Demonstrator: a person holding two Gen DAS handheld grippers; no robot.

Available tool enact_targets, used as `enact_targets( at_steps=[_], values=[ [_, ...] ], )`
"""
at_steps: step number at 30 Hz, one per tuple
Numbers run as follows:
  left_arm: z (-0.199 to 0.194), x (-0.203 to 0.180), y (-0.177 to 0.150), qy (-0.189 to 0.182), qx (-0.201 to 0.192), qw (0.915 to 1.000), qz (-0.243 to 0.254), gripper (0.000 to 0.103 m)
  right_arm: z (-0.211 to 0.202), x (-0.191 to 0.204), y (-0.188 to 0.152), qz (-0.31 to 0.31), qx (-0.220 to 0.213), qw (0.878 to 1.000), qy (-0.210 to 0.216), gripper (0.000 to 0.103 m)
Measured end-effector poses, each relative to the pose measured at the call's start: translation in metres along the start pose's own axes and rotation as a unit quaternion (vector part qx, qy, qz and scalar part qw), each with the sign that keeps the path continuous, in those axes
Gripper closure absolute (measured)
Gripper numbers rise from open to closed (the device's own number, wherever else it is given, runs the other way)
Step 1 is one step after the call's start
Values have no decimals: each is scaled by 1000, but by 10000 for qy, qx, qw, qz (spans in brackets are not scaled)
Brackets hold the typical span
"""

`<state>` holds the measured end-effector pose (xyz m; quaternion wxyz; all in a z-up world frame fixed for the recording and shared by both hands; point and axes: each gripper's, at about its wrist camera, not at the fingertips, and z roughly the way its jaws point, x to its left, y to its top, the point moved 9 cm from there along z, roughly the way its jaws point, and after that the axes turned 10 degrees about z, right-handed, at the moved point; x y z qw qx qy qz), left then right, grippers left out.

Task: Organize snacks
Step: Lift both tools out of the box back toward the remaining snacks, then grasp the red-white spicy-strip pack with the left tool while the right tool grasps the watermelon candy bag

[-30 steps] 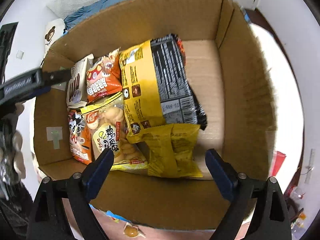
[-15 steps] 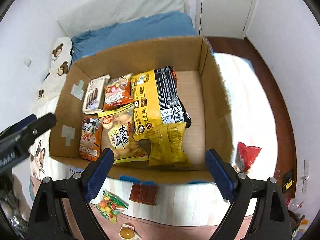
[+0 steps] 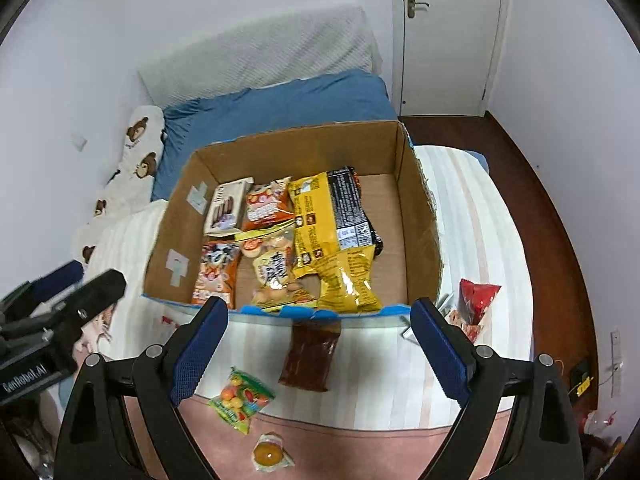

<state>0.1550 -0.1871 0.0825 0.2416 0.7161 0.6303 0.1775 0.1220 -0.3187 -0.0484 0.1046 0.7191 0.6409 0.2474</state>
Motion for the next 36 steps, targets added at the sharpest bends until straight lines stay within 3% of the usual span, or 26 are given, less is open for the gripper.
enact_targets(
  at_steps=[6, 10, 14, 18, 22, 26, 27, 29, 34, 36],
  values=[
    [-6, 7, -23, -2, 22, 9999, -147, 15, -6, 7, -27, 164, 227, 9992, 299, 8],
    [-4, 28, -57, 452, 177, 9986, -195, 15, 16, 12, -70, 453, 823, 9939, 571, 8],
    [15, 69, -105, 1186, 661, 9904, -261, 15, 69, 24, -137, 1029, 1820, 9739, 887, 8],
    [48, 110, -153, 1471, 1309, 9792, -496, 15, 124, 39, -185, 1735, 2496, 9472, 1020, 8],
    [78, 132, -181, 1339, 1747, 9738, -565, 15, 167, 56, -207, 1977, 2770, 9368, 818, 9],
    [116, 132, -187, 1021, 2187, 9699, -326, 15, 197, 70, -215, 1916, 2864, 9378, 428, 12],
    [128, 128, -188, 855, 2319, 9687, -209, 15, 199, 72, -214, 1772, 2789, 9434, 301, 15],
    [145, 122, -191, 660, 2536, 9650, -49, 15, 196, 71, -208, 1213, 2514, 9603, 29, 48],
    [175, 103, -188, 346, 2661, 9630, 237, 15, 186, 56, -208, 212, 2669, 9634, -107, 50],
    [178, 100, -184, 366, 2525, 9668, 150, 28, 182, 46, -208, -152, 2771, 9606, -172, 50]
  ],
)
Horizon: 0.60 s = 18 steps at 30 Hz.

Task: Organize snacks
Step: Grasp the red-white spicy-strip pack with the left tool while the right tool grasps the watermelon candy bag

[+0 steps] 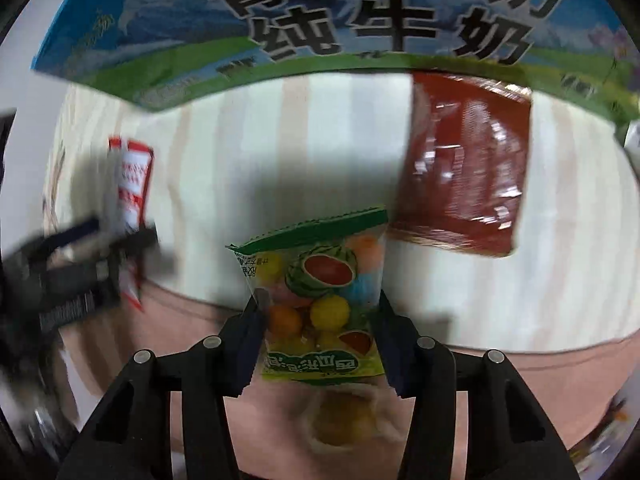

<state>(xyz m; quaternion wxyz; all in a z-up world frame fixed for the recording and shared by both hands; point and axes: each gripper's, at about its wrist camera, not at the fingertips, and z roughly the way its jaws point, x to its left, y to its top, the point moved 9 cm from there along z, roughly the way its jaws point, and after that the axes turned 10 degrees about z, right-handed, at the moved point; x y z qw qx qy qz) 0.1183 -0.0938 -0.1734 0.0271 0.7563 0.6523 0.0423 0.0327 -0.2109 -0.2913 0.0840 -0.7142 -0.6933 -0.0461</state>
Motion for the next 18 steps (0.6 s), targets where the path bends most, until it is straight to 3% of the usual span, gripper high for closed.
enact_targets(
  at_steps=[3, 9, 13, 15, 16, 18],
  values=[
    [-4, -3, -5, -211, -50, 9988, -438, 45, -2, -10, -5, -462, 144, 9987, -179, 49],
    [-2, -26, -57, -637, 196, 9916, -1108, 48, -5, -27, -17, -95, 367, 9991, 215, 35],
    [3, -35, -78, -722, 279, 9881, -1332, 48, 2, -26, -20, 17, 223, 9997, 61, 33],
    [5, -36, -78, -662, 300, 9892, -1273, 48, 4, -23, -19, -58, -54, 9999, -117, 39],
    [6, -37, -78, -612, 335, 9901, -1218, 48, 4, -23, -19, -140, -206, 9992, -319, 50],
    [7, -40, -78, -563, 372, 9908, -1176, 48, 3, -20, -22, -151, -344, 9987, -339, 50]
  ],
)
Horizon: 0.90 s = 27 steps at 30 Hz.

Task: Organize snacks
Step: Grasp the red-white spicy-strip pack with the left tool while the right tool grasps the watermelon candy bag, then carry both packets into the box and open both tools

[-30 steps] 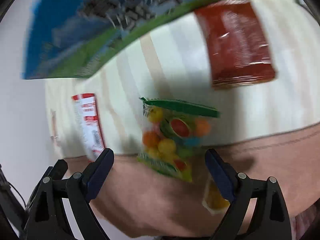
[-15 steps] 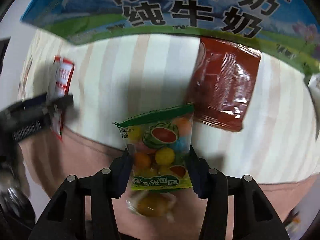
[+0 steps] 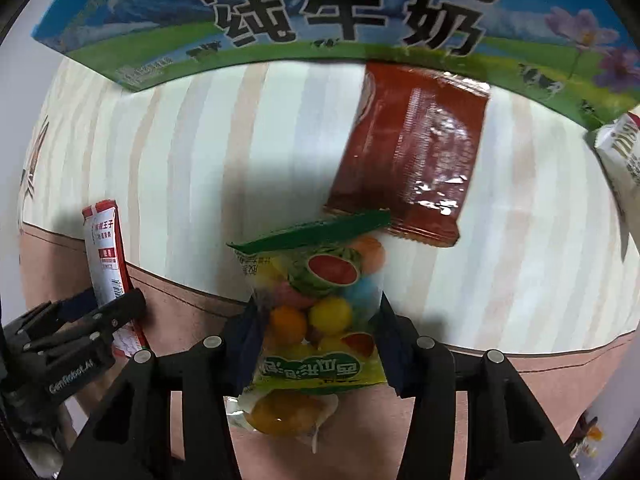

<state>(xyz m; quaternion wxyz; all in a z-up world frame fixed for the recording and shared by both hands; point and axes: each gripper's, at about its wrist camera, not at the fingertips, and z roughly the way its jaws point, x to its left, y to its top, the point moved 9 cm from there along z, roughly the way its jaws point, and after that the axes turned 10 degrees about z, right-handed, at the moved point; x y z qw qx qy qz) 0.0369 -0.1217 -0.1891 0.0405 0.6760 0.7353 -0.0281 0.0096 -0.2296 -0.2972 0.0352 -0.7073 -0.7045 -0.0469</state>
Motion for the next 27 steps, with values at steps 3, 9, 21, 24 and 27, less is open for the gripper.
enact_targets(
  at_steps=[3, 9, 21, 24, 27],
  values=[
    [1, -3, -1, 27, -6, 10000, 8, 48, -10, -28, -7, 212, -51, 9998, -34, 51],
    [4, -10, 1, 130, -155, 9998, 6, 50, -9, -69, -13, 648, 178, 9977, 77, 49],
    [-21, -24, -6, -4, -322, 9994, 144, 61, 5, -83, -46, 1151, 20, 9925, 419, 51],
    [-38, -29, -13, -117, -266, 9995, 79, 61, -12, -96, -47, 1271, -23, 9895, 690, 52],
    [-65, -40, -13, -278, -465, 9984, 162, 61, -32, -98, -46, 1257, -153, 9880, 888, 52]
  ],
)
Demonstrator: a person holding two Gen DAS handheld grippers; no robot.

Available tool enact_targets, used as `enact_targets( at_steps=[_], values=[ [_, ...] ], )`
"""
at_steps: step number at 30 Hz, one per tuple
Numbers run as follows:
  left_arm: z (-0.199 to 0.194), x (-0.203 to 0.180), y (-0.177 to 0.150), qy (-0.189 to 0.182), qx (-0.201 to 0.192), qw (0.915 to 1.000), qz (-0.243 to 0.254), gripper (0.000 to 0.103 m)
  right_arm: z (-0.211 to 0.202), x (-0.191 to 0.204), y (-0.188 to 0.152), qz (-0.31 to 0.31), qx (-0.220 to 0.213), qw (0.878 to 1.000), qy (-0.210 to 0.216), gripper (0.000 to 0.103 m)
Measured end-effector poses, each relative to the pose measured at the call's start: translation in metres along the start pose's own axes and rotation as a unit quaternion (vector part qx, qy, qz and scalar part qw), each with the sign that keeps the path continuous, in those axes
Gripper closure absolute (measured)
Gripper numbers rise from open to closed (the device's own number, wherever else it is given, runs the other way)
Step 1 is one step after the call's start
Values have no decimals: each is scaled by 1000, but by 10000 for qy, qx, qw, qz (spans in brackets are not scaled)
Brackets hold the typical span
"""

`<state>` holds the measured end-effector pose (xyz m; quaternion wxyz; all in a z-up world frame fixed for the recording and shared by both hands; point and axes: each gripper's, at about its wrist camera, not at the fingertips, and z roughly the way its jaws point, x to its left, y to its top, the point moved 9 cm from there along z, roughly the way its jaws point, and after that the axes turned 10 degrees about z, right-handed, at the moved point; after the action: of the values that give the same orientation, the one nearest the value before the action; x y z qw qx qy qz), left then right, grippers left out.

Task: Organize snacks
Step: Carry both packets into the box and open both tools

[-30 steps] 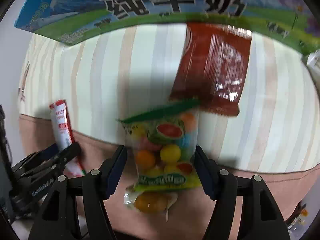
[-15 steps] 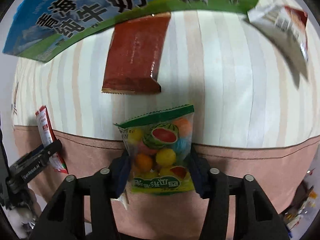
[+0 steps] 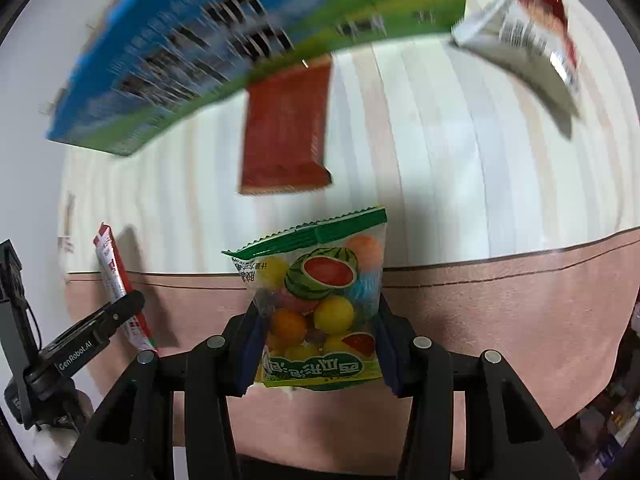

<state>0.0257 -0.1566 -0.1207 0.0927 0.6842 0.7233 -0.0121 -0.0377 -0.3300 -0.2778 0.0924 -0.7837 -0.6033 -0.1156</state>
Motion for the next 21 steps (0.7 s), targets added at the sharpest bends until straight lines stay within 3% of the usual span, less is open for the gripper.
enact_targets(
  at_steps=[5, 6, 12, 17, 21],
  values=[
    [-61, -38, 16, -473, -435, 9976, 243, 61, -54, 17, 4, -152, -230, 9983, 512, 52],
    [-76, -47, 22, -558, -559, 9963, 326, 61, -66, 34, 18, -188, -286, 9977, 592, 52],
    [-145, -89, 88, -1010, -1066, 9854, 861, 61, -147, 90, 62, -547, -748, 9914, 921, 52],
    [-167, -104, 160, -980, -1257, 9812, 1089, 61, -194, 113, 138, -764, -1292, 9868, 613, 52],
    [-141, -100, 202, -943, -898, 9859, 1048, 61, -191, 113, 200, -769, -1410, 9870, 106, 52]
  ],
)
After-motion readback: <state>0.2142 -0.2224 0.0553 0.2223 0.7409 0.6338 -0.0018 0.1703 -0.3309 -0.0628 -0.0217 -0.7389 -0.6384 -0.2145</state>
